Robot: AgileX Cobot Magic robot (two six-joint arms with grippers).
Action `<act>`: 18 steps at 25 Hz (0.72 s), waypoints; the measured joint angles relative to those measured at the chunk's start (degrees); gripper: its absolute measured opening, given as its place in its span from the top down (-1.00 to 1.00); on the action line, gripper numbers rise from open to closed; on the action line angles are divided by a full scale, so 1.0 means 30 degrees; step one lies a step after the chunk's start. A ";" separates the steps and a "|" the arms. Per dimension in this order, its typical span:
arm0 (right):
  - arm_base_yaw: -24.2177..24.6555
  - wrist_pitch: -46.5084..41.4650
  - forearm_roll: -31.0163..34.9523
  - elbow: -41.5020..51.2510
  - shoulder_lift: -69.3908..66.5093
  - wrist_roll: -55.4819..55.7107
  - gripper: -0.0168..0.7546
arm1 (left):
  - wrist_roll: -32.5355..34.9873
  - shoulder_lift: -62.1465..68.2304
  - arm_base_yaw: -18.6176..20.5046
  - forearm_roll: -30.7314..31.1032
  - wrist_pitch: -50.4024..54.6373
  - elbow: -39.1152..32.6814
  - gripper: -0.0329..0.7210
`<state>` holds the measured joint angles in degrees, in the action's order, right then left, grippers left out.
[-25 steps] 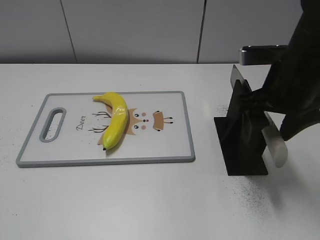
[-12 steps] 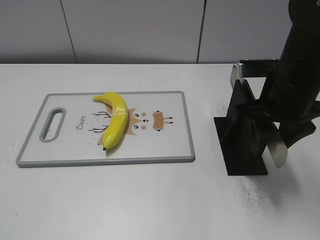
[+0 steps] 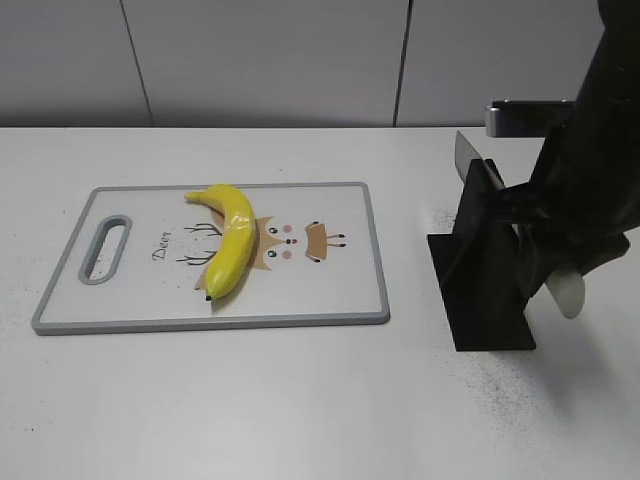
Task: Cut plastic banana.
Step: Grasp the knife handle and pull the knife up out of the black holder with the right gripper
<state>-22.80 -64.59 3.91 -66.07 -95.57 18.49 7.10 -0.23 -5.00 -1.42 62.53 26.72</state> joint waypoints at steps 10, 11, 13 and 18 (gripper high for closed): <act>0.0000 0.0222 -0.0558 -0.0168 0.2623 0.0469 0.54 | 0.0000 0.0000 0.0000 0.0000 0.0000 0.0000 -0.48; 0.0000 0.0223 -0.0641 -0.0207 0.2869 0.0475 0.54 | 0.0000 0.0000 0.0000 0.0000 0.0000 0.0000 -0.48; 0.0000 0.0223 -0.0704 -0.0387 0.3304 0.0491 0.54 | 0.0000 0.0000 0.0000 0.0000 0.0000 0.0000 -0.48; 0.0000 0.0074 -0.0945 -0.1389 0.3993 0.0507 0.54 | 0.0000 0.0000 0.0000 0.0000 0.0000 0.0000 -0.48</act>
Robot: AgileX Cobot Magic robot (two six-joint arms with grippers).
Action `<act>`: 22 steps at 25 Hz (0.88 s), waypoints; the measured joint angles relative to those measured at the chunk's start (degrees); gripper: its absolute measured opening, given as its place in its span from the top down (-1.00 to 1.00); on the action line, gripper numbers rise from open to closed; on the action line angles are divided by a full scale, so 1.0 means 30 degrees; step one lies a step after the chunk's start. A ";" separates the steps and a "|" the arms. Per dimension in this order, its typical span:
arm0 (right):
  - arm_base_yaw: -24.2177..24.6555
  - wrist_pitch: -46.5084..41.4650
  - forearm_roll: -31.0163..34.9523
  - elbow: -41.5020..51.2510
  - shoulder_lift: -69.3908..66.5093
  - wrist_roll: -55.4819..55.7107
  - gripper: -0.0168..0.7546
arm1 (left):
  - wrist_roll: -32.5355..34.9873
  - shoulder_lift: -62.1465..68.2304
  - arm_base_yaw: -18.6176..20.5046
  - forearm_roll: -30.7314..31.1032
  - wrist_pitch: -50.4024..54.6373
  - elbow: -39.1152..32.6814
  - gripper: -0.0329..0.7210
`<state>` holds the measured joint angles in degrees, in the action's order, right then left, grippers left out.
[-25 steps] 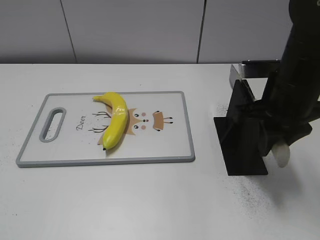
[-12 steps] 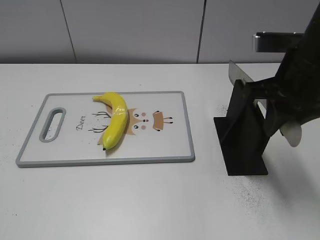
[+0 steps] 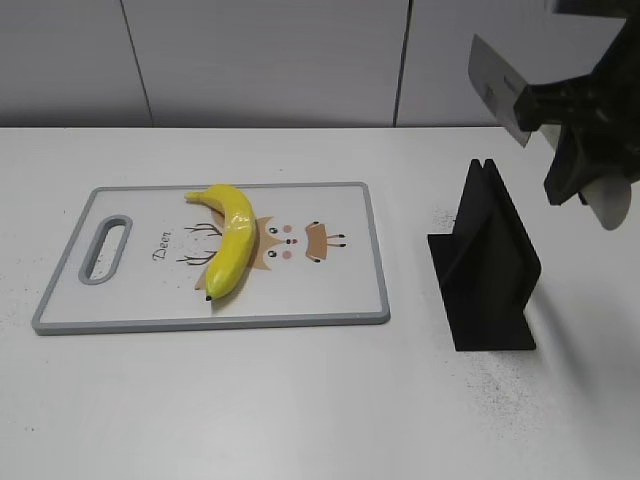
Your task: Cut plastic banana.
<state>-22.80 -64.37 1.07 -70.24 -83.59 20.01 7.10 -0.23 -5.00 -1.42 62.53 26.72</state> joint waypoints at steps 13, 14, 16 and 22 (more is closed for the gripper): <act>-0.0019 -0.0254 -0.0063 -0.3280 -0.0070 -0.5791 0.54 | 0.0000 0.1050 0.0000 0.0000 -0.1458 0.0591 -0.48; -0.0019 -0.0254 -0.0070 -0.3605 -0.0254 -0.6279 0.54 | 0.0000 0.1592 0.0000 0.0000 -0.1959 0.0707 -0.48; -0.0019 -0.0271 -0.0085 -0.4248 -0.0722 -0.7499 0.54 | 0.0000 0.2771 0.0000 0.0000 -0.2939 0.0831 -0.48; -0.0019 -0.1005 0.0559 -0.5879 -0.2791 -1.1244 0.54 | 0.0165 0.7189 0.0000 -0.0041 -0.6489 0.0912 -0.48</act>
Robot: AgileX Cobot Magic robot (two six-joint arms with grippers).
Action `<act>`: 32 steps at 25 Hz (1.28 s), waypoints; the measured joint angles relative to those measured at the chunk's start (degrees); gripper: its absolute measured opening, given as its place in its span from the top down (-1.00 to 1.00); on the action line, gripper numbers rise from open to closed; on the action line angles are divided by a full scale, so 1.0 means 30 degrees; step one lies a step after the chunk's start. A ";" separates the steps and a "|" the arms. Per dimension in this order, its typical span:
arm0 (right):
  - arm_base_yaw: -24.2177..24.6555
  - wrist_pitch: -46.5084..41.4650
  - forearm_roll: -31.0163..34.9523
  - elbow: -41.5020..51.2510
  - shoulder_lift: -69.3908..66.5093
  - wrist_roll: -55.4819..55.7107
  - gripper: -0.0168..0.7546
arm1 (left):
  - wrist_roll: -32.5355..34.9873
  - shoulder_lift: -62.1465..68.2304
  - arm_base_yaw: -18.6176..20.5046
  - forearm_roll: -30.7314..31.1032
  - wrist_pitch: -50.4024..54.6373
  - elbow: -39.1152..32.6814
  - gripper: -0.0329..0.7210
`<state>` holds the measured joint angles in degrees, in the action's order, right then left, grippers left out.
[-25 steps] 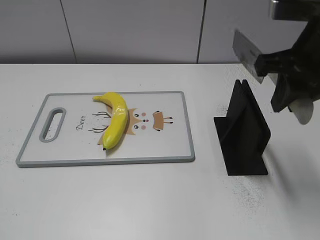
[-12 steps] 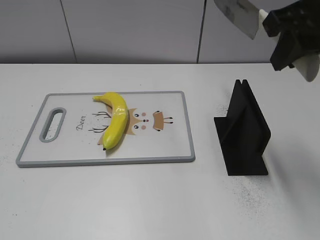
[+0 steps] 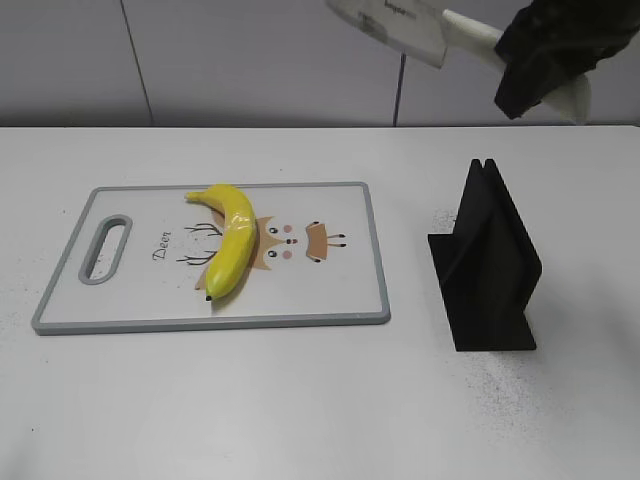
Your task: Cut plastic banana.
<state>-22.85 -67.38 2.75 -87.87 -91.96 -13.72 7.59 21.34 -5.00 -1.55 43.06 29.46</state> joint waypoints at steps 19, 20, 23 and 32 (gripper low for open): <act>0.0000 0.0503 0.2853 -0.3931 -0.5993 -1.1928 0.54 | 0.7958 1.4954 0.0000 -0.3245 -0.2990 0.8401 -0.48; 0.0000 0.0544 0.3187 -0.4075 -0.6321 -1.2343 0.54 | 0.8669 1.5738 0.0000 -0.3516 -0.2662 0.9118 -0.48; 0.0000 0.0613 0.3740 -0.4512 -0.7133 -1.3810 0.54 | 1.1044 1.7889 -0.0094 -0.4359 -0.1391 1.1117 -0.48; -0.0037 0.0724 0.4044 -0.4881 -0.8395 -1.8651 0.54 | 1.6641 2.2971 -0.3014 -0.4602 0.1019 1.5713 -0.48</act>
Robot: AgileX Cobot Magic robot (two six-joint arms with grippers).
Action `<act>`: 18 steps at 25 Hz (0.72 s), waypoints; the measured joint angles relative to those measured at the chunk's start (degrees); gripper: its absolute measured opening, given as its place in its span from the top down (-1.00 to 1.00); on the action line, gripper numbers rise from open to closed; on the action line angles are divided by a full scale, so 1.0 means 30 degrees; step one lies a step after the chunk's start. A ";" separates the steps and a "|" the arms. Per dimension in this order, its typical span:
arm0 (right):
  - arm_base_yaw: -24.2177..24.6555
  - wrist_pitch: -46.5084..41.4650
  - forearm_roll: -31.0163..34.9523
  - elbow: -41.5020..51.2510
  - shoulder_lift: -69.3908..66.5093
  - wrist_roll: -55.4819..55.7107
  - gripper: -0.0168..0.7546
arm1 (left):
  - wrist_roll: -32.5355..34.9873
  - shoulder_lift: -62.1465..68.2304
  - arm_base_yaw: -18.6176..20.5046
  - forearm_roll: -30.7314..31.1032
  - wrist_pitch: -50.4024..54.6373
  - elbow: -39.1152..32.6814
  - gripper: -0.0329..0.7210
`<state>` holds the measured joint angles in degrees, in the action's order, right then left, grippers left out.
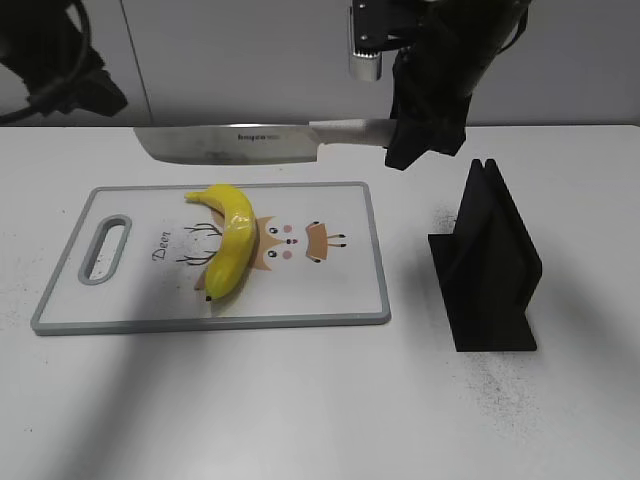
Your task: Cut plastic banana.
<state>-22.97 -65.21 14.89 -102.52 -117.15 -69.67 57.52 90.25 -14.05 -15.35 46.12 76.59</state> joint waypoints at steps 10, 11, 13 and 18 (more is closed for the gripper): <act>-0.0019 0.0813 0.1204 -0.0060 -0.0937 -0.2207 0.54 | 0.2744 0.3976 -0.1962 0.0110 0.2137 0.2077 -0.47; -0.0019 0.0839 0.1230 -0.0079 -0.1016 -0.2211 0.54 | 0.2981 0.4250 -0.1962 0.0110 0.2303 0.2072 -0.47; -0.0019 0.0855 0.1291 -0.0116 -0.1225 -0.2232 0.54 | 0.3238 0.4798 -0.1962 0.0110 0.2322 0.2072 -0.44; -0.0019 0.0954 0.1526 -0.0217 -0.1737 -0.2269 0.54 | 0.3374 0.5394 -0.1962 0.0128 0.1883 0.2081 -0.03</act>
<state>-23.02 -62.35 19.46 -103.17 -122.36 -76.48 67.64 106.43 -19.93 -14.97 51.76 82.84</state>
